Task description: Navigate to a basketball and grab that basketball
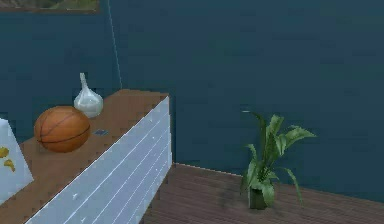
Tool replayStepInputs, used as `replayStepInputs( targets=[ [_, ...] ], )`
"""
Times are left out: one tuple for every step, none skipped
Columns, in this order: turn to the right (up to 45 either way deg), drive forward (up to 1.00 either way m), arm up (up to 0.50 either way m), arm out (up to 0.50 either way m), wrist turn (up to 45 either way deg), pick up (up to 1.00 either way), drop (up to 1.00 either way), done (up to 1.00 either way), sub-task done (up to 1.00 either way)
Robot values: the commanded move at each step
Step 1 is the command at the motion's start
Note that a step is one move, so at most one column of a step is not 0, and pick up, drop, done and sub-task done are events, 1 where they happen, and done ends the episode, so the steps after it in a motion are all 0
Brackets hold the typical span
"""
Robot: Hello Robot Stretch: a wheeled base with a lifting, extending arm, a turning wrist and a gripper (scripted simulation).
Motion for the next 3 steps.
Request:
replayStepInputs(
  targets=[
    [0.0, 0.45, 0.0, 0.0, 0.0, 0.0, 0.0, 0.0, 0.0],
    [-45.0, 0.0, 0.0, 0.0, 0.0, 0.0, 0.0, 0.0, 0.0],
    [-45.0, 0.0, 0.0, 0.0, 0.0, 0.0, 0.0, 0.0, 0.0]
  ],
)
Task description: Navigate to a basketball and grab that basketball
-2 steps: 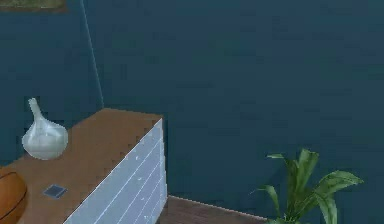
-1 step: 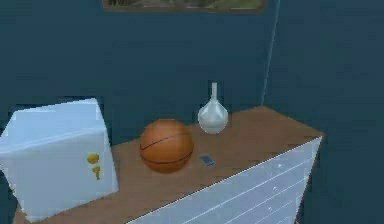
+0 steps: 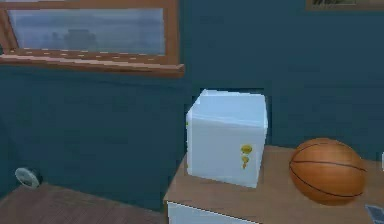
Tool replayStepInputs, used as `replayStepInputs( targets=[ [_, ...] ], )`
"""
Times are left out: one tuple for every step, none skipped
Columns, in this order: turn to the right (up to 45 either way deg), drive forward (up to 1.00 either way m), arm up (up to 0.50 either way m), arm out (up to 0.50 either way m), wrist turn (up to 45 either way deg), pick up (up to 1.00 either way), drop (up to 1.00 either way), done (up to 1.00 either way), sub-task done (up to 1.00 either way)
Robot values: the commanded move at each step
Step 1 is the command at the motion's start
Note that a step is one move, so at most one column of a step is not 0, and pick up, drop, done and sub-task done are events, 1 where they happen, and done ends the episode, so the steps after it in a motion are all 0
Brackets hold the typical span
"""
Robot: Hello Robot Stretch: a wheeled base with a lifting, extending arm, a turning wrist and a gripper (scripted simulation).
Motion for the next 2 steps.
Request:
replayStepInputs(
  targets=[
    [-45.0, 0.0, 0.0, 0.0, 0.0, 0.0, 0.0, 0.0, 0.0],
    [0.0, 0.0, 0.5, 0.0, 0.0, 0.0, 0.0, 0.0, 0.0]
  ],
)
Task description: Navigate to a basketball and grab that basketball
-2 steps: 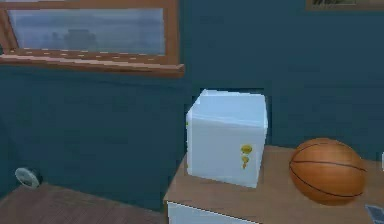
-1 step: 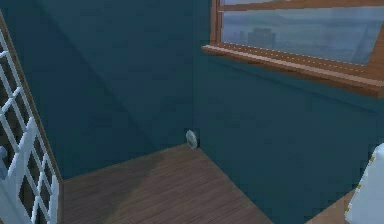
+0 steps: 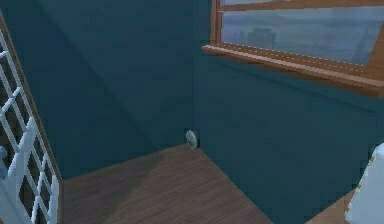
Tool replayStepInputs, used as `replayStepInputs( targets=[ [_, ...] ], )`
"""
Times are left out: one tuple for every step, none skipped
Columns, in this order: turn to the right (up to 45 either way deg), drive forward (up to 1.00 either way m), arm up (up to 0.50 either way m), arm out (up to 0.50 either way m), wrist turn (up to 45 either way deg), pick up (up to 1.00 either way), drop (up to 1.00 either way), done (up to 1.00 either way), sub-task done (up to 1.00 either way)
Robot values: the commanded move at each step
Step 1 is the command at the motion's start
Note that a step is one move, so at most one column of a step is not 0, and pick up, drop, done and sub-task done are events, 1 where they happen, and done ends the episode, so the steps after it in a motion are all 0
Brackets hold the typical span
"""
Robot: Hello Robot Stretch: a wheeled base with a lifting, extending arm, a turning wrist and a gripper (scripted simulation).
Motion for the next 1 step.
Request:
replayStepInputs(
  targets=[
    [0.0, 0.0, 0.38, 0.0, 0.0, 0.0, 0.0, 0.0, 0.0]
  ],
)
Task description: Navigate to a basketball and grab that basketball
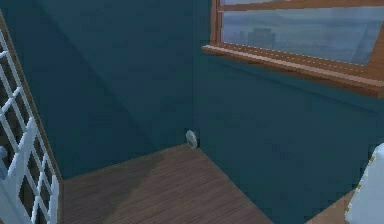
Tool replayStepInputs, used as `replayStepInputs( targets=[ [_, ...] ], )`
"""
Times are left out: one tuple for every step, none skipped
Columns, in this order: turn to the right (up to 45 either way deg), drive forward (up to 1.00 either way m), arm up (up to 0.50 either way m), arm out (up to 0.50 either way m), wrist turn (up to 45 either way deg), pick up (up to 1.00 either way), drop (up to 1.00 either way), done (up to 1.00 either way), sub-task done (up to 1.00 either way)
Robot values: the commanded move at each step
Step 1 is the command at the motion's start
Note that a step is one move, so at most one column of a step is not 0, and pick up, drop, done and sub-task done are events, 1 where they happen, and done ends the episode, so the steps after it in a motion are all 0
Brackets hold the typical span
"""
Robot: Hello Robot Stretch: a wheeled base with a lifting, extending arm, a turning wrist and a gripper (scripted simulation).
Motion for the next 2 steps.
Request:
replayStepInputs(
  targets=[
    [0.0, 0.0, 0.0, 0.38, 0.0, 0.0, 0.0, 0.0, 0.0],
    [0.0, 0.0, 0.0, 0.0, 45.0, 0.0, 0.0, 0.0, 0.0]
  ],
)
